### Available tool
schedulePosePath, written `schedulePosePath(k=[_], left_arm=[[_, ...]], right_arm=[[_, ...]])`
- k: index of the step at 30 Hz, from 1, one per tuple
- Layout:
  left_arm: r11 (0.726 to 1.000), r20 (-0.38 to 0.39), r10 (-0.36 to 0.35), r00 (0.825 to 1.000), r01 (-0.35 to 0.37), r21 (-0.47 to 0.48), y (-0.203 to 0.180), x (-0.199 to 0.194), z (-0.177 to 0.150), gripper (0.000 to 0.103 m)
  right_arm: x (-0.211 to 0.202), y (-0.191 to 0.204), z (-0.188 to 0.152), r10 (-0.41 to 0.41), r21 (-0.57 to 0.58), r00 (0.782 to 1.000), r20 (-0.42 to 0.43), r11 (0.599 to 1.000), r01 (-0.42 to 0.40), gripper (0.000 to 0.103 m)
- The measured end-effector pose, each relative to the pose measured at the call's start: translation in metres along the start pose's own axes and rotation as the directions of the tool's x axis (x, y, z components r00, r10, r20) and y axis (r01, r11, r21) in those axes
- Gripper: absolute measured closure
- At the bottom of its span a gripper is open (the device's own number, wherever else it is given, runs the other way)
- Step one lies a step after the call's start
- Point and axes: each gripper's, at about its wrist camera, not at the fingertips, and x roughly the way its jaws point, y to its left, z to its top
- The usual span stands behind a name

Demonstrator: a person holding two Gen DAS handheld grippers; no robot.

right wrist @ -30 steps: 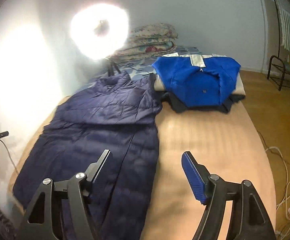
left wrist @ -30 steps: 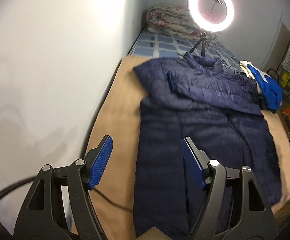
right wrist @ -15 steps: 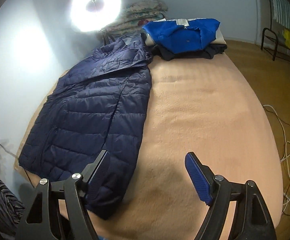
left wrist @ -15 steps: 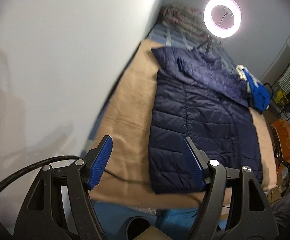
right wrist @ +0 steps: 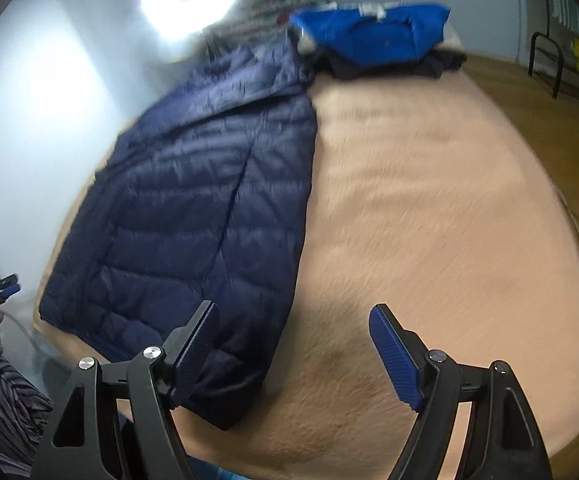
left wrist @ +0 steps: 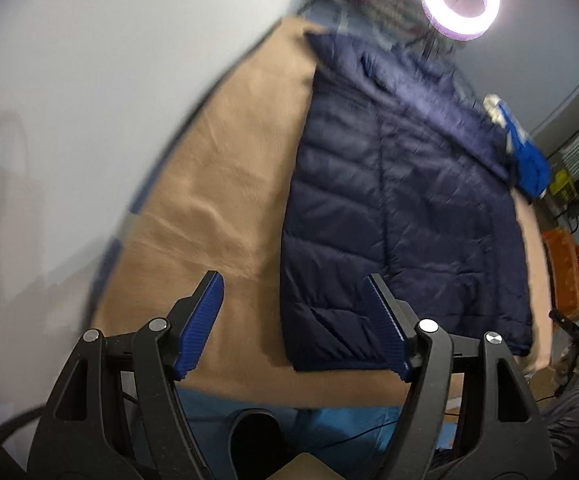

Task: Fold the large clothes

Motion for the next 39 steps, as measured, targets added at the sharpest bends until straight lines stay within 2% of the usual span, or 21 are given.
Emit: schedulePosePath(k=[3, 9, 12, 13, 14, 15, 16, 17, 18, 19, 21, 24, 27, 36, 37, 39], left_arm=[[1.000, -0.058, 0.002, 0.998, -0.002, -0.007, 0.000, 0.033, -0.001, 0.029], [0.990, -0.150, -0.104, 0.983, 0.088, -0.112, 0.012, 0.075, -0.001, 0.029], [0.995, -0.141, -0.084, 0.986, 0.074, -0.073, 0.005, 0.078, 0.001, 0.034], [0.996, -0.140, -0.074, 0.987, 0.067, -0.060, 0.002, 0.079, 0.003, 0.048], [0.998, -0.143, -0.059, 0.988, 0.053, -0.043, -0.002, 0.080, 0.004, 0.067], [0.998, -0.149, -0.060, 0.987, 0.055, -0.040, -0.004, 0.081, 0.005, 0.075], [0.997, -0.153, -0.067, 0.986, 0.062, -0.040, -0.005, 0.083, 0.006, 0.087], [0.998, -0.149, -0.064, 0.987, 0.060, -0.034, -0.007, 0.083, 0.007, 0.094], [0.999, -0.140, -0.053, 0.989, 0.051, -0.020, -0.010, 0.083, 0.007, 0.096], [0.999, -0.130, -0.042, 0.991, 0.042, -0.002, -0.014, 0.081, 0.007, 0.098], [0.999, -0.103, -0.042, 0.994, 0.044, 0.016, -0.019, 0.075, 0.005, 0.100], [0.997, -0.055, -0.069, 0.996, 0.070, 0.011, -0.020, 0.058, 0.004, 0.101], [0.994, -0.009, -0.111, 0.994, 0.112, 0.006, -0.021, 0.036, 0.003, 0.102], [0.989, 0.134, -0.150, 0.980, 0.150, 0.009, -0.016, -0.032, -0.005, 0.103], [0.988, 0.146, -0.151, 0.978, 0.152, 0.005, -0.012, -0.037, -0.006, 0.103], [0.985, 0.133, -0.169, 0.977, 0.170, 0.001, -0.004, -0.035, -0.005, 0.103]], right_arm=[[0.017, 0.004, -0.008, 0.015, -0.006, 0.999, -0.048, 1.000, -0.015, 0.023], [0.041, 0.005, -0.017, 0.074, 0.027, 0.992, -0.101, 0.997, -0.071, 0.023], [0.050, 0.008, -0.019, 0.087, 0.026, 0.990, -0.111, 0.996, -0.085, 0.022], [0.051, 0.009, -0.019, 0.090, 0.024, 0.990, -0.109, 0.996, -0.088, 0.022], [0.052, 0.010, -0.018, 0.094, 0.025, 0.990, -0.107, 0.995, -0.092, 0.023], [0.054, 0.011, -0.017, 0.103, 0.027, 0.989, -0.107, 0.995, -0.100, 0.028], [0.055, 0.012, -0.016, 0.113, 0.026, 0.988, -0.108, 0.993, -0.111, 0.033], [0.056, 0.014, -0.015, 0.120, 0.025, 0.986, -0.114, 0.993, -0.117, 0.049], [0.058, 0.016, -0.013, 0.129, 0.023, 0.984, -0.123, 0.992, -0.127, 0.066], [0.060, 0.019, -0.012, 0.142, 0.024, 0.981, -0.132, 0.990, -0.140, 0.071], [0.059, 0.024, -0.011, 0.135, 0.006, 0.982, -0.131, 0.991, -0.136, 0.088], [0.049, 0.039, -0.009, 0.096, -0.055, 0.990, -0.104, 0.993, -0.102, 0.097], [0.033, 0.046, -0.006, 0.095, -0.071, 0.994, -0.060, 0.993, -0.099, 0.099], [-0.034, 0.050, -0.006, 0.153, -0.103, 0.986, 0.059, 0.984, -0.146, 0.103], [-0.039, 0.051, -0.008, 0.153, -0.108, 0.986, 0.066, 0.983, -0.145, 0.103], [-0.039, 0.048, -0.010, 0.102, -0.118, 0.992, 0.068, 0.989, -0.093, 0.103]])
